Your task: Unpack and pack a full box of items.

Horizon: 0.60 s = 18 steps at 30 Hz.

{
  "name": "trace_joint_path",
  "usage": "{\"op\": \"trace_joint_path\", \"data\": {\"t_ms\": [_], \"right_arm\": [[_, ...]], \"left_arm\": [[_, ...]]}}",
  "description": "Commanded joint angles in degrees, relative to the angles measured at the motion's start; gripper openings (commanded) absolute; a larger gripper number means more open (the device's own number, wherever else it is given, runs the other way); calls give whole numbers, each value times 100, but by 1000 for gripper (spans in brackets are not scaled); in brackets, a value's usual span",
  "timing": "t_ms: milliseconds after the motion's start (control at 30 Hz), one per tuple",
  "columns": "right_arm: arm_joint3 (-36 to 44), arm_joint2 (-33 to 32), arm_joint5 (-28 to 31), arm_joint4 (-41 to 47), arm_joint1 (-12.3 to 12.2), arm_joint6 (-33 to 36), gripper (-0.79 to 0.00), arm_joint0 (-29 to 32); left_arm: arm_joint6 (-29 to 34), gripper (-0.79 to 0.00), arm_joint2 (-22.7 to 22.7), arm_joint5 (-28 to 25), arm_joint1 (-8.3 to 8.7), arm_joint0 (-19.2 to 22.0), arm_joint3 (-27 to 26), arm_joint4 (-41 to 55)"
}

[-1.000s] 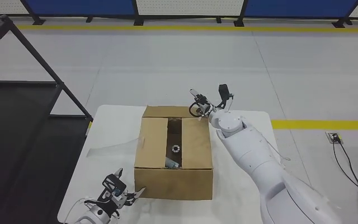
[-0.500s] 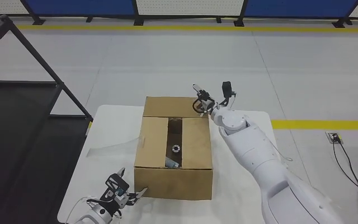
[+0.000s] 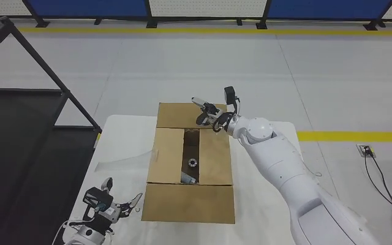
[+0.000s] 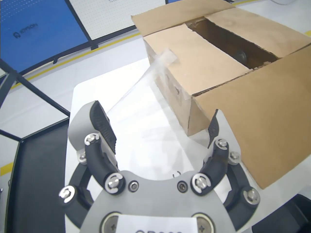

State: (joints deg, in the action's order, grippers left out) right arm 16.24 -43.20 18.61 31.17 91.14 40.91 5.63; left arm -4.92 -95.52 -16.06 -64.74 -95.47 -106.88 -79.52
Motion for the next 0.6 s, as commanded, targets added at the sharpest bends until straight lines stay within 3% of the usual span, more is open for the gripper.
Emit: {"op": "trace_joint_path", "data": {"t_ms": [0,300,567], "right_arm": [[-2,-1,-1,6,1,-15,0,-1],[194,-2,-81,-95,-17,-102,0,140],[783,166,-650,-762,-85,827,0,319]], "left_arm": [[128,0,11,292,-6,12,24,-276],[134,0,19,307,-8,18,32,-273],[409,0,236,915,-73,319,235,-189]]}}
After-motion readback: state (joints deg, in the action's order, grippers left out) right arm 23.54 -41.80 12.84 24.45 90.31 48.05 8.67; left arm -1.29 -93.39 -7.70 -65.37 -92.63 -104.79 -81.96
